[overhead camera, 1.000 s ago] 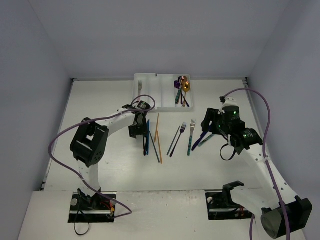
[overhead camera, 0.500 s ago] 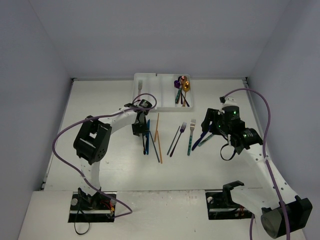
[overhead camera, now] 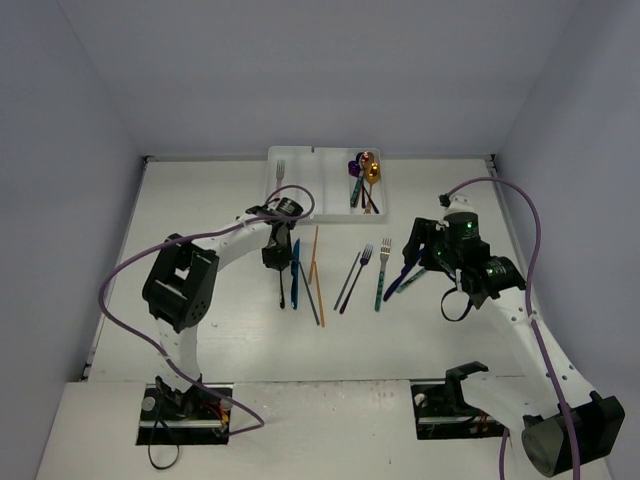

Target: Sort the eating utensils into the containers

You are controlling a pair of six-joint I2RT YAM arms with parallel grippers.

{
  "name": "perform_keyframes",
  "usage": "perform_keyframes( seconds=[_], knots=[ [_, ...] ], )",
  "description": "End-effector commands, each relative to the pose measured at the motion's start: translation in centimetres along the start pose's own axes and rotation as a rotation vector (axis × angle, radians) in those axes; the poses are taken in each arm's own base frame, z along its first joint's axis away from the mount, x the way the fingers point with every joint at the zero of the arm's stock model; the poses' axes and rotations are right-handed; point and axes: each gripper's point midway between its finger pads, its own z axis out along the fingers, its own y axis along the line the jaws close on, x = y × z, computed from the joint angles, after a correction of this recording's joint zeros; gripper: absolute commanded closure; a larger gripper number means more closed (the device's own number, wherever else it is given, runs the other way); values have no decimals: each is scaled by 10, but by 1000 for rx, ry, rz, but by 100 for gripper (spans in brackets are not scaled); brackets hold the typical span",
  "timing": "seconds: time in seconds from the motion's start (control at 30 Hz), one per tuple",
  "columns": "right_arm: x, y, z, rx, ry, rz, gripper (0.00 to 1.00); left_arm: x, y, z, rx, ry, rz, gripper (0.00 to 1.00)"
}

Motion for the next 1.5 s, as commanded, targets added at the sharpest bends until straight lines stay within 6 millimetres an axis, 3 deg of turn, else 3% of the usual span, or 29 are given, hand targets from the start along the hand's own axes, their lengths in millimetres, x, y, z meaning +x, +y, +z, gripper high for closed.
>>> perform_keyframes(
  seconds=[0.0,0.1,0.2,0.23,0.43,0.5,0.53,0.63,0.87,1.17,1.23,1.47],
  knots=[
    [-16,1,-1,11,-52,-17,36,-66,-2,-74,81,-215,72,100],
    [-18,1,0,14,-55,-20,36,-105,2,-96,103,-293,91,100],
    [-18,1,0,16,-51,-17,36,-135,5,-98,118,-317,90,100],
    [-17,1,0,16,-49,-14,36,-154,6,-105,130,-349,75,100],
    [-14,2,3,12,-36,1,36,-211,0,-85,130,-404,97,100],
    [-16,4,3,7,-37,6,36,-227,-5,-64,119,-409,117,100],
    [-18,4,3,9,-36,8,36,-243,-9,-70,129,-450,117,100],
    [-19,4,4,15,-36,15,36,-263,-15,-53,131,-473,132,100],
    [-16,4,7,20,-20,23,36,-299,-25,-36,141,-556,142,100],
    [-1,-1,15,42,23,43,36,-318,-26,-18,164,-617,111,100],
    [0,-1,16,43,25,44,36,-319,-27,-16,169,-622,110,95],
    [10,1,21,38,61,52,36,-321,-29,-31,190,-641,107,58]
  ],
)
